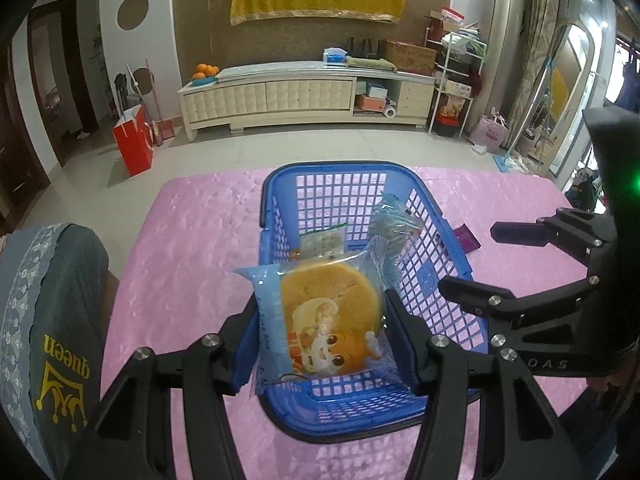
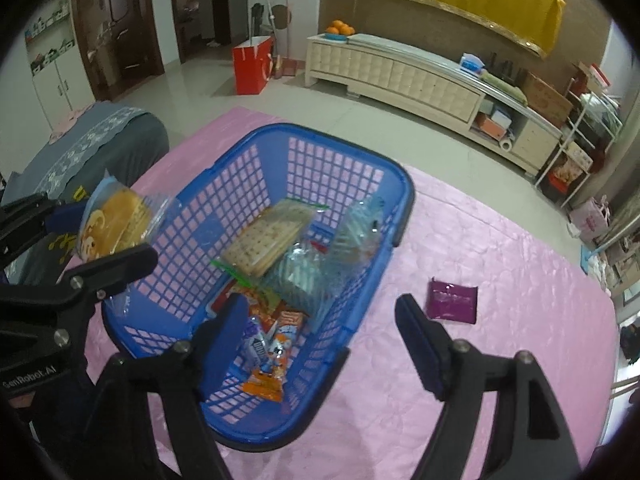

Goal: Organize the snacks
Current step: 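Open the right tool to drop the stick snack while the left tool drops the pastry, then move both tools back toward the purple packet on the bed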

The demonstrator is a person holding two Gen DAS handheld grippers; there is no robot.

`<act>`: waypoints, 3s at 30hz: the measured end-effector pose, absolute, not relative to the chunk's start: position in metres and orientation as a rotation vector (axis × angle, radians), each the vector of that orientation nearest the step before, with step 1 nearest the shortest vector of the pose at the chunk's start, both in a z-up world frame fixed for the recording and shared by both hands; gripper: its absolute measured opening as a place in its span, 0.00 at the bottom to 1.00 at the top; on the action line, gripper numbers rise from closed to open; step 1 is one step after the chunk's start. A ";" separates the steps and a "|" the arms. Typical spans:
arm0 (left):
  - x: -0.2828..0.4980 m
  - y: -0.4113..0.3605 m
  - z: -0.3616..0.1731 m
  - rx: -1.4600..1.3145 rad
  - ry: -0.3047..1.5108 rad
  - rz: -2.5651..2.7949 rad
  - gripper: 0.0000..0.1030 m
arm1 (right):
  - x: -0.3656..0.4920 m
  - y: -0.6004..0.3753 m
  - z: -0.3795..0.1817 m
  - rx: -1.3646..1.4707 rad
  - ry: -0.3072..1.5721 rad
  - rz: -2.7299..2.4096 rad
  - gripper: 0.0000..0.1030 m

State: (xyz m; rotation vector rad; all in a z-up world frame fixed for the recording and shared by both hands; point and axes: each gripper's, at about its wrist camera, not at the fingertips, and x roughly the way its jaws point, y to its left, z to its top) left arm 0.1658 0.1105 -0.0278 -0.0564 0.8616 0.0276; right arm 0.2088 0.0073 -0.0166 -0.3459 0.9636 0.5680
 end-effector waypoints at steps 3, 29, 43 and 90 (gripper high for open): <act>0.176 0.105 -0.030 -0.041 0.872 0.017 0.53 | 0.216 0.001 -0.017 -0.331 0.964 0.565 0.77; 0.279 0.095 -0.050 -0.004 0.957 0.002 0.81 | 0.285 -0.039 -0.041 -0.239 1.013 0.508 0.77; 0.245 0.068 -0.021 0.013 0.919 -0.048 0.81 | 0.259 -0.066 0.001 -0.191 0.953 0.496 0.77; 0.300 -0.123 -0.068 -0.004 0.975 -0.091 0.81 | 0.288 -0.246 -0.046 -0.076 0.976 0.282 0.83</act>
